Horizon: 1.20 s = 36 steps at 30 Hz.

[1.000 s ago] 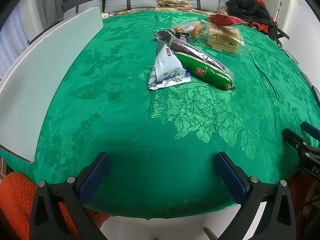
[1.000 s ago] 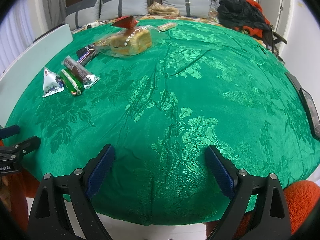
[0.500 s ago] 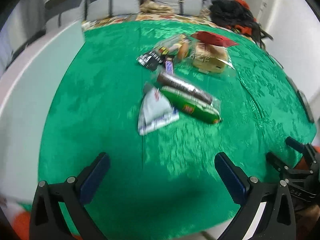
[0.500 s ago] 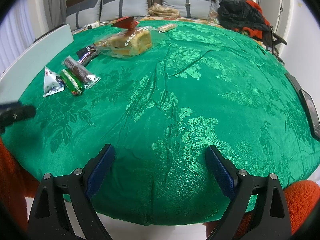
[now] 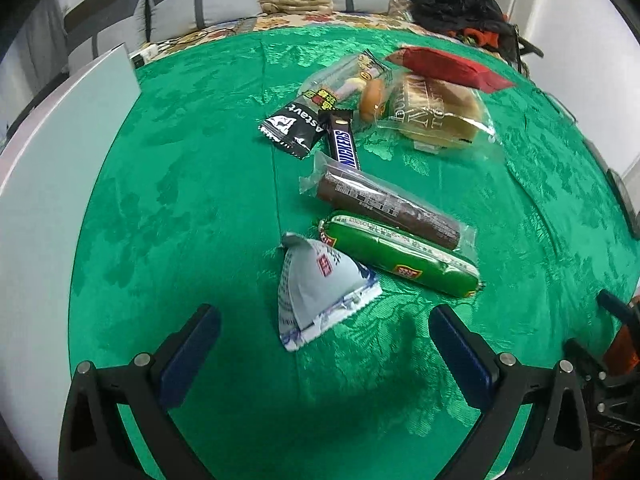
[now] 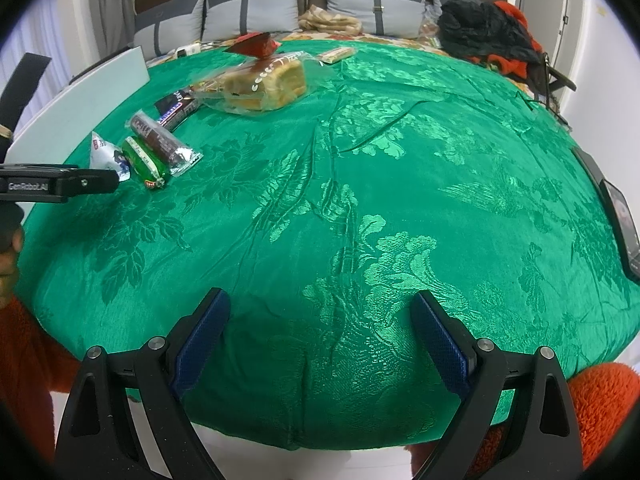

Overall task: Organize snacks
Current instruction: 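Lower the left tool over the white triangular rice-ball pack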

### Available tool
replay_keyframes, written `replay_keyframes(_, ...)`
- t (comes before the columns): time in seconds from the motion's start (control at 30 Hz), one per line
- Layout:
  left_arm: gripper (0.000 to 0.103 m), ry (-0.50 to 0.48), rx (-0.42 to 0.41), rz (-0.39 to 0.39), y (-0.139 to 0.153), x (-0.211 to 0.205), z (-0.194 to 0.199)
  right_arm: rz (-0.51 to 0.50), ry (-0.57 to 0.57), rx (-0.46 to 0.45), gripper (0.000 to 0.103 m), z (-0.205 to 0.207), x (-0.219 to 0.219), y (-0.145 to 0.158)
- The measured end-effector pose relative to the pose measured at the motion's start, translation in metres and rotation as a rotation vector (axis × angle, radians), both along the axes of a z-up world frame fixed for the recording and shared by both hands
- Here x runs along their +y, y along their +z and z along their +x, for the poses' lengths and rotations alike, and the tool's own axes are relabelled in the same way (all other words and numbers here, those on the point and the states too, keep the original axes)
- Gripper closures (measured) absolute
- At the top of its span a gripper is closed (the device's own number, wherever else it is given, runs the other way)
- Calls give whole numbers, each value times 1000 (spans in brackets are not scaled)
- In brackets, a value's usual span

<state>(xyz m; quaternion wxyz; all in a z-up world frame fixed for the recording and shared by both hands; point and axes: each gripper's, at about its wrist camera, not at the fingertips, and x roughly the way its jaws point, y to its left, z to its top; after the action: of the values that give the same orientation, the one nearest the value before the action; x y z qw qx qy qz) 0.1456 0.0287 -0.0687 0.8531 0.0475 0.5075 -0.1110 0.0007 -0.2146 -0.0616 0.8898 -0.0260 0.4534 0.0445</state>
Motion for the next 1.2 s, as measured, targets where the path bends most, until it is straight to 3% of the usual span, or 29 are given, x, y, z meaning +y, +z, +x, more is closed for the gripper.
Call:
replay_keyframes(0.23,1,1,18,-28,-7,5,13,0,0,-1,8,0,0,0)
replay_keyframes(0.47,4,-21,19,0,-11,4,23,1,0,-1,8,0,0,0)
replay_keyframes(0.67,17,-58,7,11,-8,-1,22,1,0,-1,8,0,0,0)
replay_keyframes(0.97,51,-55,0,-6,-1,5,21,1,0,-1,8,0,0,0)
replay_keyframes(1.2,54,-38,12,-19,0,13,18,1,1,-2,8,0,-1,0)
